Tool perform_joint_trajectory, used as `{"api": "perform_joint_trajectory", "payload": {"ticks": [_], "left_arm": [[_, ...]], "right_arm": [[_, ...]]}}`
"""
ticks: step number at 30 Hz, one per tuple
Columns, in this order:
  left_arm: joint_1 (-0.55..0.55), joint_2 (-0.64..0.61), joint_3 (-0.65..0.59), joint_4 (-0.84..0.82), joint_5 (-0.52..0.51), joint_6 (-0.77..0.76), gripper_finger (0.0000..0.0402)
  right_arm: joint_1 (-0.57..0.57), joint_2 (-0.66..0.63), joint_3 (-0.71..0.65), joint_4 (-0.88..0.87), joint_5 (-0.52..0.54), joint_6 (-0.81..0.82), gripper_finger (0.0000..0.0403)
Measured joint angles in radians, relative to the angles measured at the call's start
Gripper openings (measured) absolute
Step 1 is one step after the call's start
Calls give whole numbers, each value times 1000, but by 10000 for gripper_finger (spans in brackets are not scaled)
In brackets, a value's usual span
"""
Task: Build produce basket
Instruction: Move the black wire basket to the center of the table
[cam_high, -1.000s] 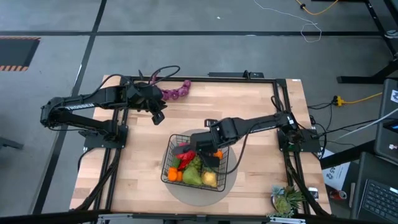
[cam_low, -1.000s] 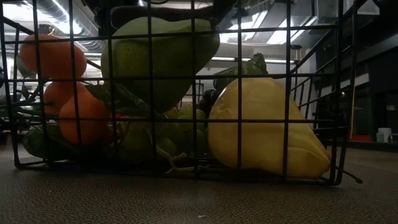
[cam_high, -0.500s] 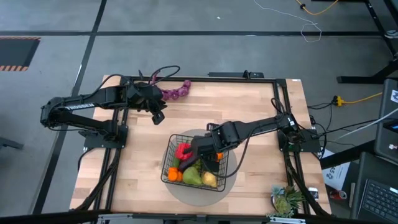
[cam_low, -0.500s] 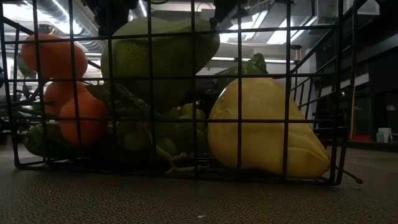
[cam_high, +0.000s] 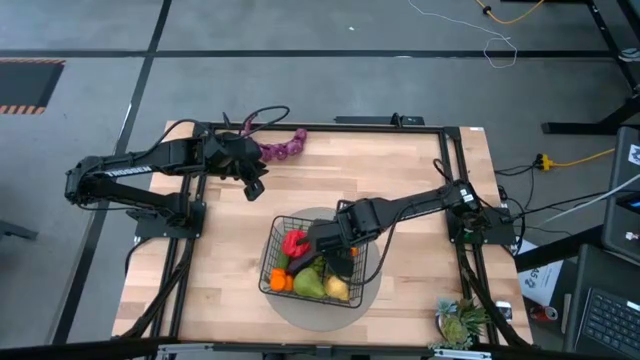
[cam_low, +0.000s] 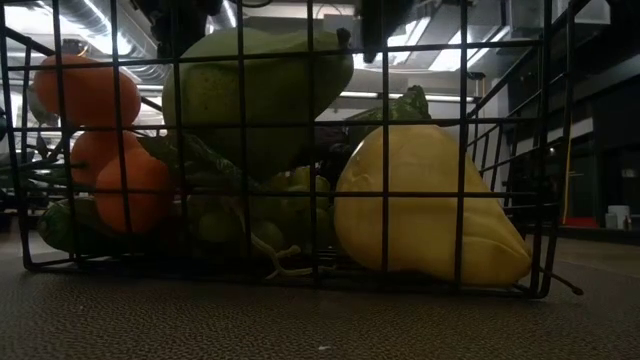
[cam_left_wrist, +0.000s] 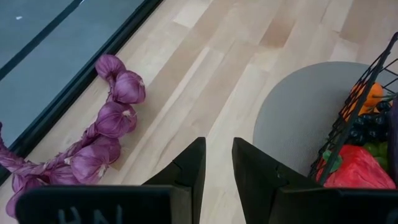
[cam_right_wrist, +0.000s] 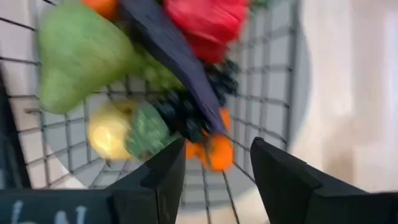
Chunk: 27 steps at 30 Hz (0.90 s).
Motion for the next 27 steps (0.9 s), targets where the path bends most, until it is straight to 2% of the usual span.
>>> {"api": "perform_joint_trajectory", "payload": {"ticks": [6,11,15,23,27], "left_arm": [[0,0,0,0,0,0,74],[0,0,0,0,0,-1,74],[0,0,0,0,0,-2,74],[0,0,0,0,0,-3,74],[0,0,0,0,0,-3,74]], "right_arm": [[-23,0,-158,246,-16,-99,181],[-66,0,-254,327,-11,-122,181],[-98,0,-320,320,10,-129,181],[-147,0,-320,266,200,-249,181],[-187,0,-318,252,212,-278,181]]}}
